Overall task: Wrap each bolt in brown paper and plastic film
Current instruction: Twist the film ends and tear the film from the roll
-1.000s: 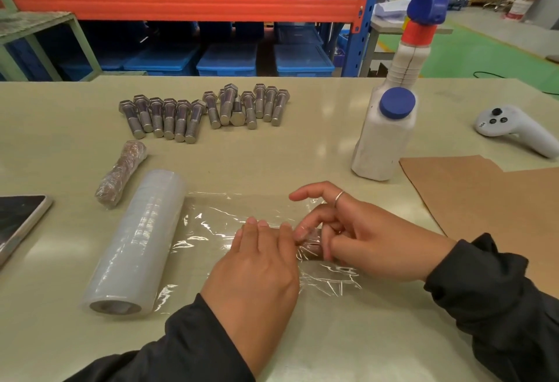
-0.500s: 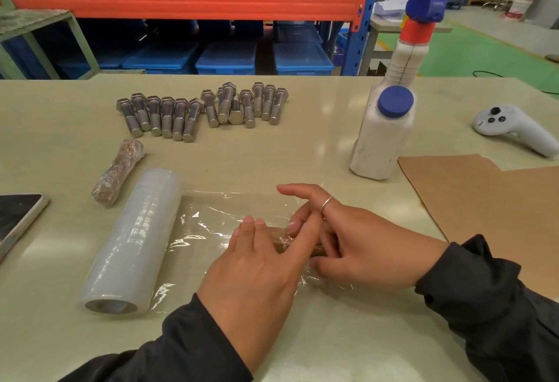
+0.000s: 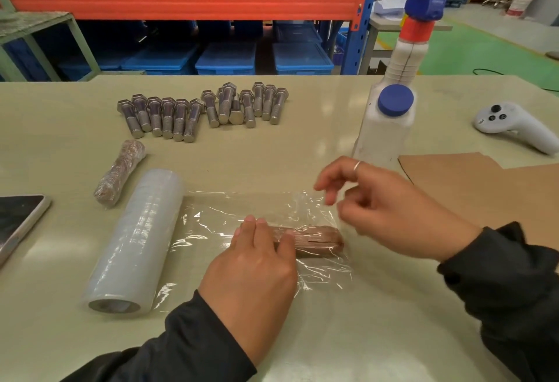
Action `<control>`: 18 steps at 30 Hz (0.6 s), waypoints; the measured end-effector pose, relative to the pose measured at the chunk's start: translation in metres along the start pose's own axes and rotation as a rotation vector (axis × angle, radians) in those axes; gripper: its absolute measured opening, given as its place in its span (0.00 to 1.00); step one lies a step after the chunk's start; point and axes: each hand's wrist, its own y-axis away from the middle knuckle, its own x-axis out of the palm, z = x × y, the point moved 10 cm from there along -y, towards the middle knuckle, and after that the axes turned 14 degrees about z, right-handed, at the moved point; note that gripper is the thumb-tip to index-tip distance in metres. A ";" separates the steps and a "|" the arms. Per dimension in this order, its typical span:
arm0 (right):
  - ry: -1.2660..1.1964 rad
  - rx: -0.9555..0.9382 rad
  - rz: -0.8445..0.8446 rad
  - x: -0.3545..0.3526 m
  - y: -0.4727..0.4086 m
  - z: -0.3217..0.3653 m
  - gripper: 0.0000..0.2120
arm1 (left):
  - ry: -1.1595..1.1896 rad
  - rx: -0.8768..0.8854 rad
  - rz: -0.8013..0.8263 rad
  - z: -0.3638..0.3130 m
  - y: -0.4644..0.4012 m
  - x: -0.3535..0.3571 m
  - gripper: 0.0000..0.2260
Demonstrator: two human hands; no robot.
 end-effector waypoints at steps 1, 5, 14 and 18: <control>0.107 0.064 -0.033 -0.010 0.003 -0.006 0.16 | -0.001 0.000 -0.003 0.000 0.000 -0.001 0.20; 0.329 0.351 0.329 0.015 0.014 -0.045 0.14 | 0.014 0.003 -0.034 0.002 0.002 -0.005 0.14; -0.025 0.228 0.158 0.010 0.003 -0.040 0.20 | 0.236 0.021 -0.004 0.016 0.002 -0.006 0.18; -0.240 0.113 0.117 0.004 0.001 -0.026 0.18 | 0.350 0.006 0.050 0.030 0.006 -0.004 0.15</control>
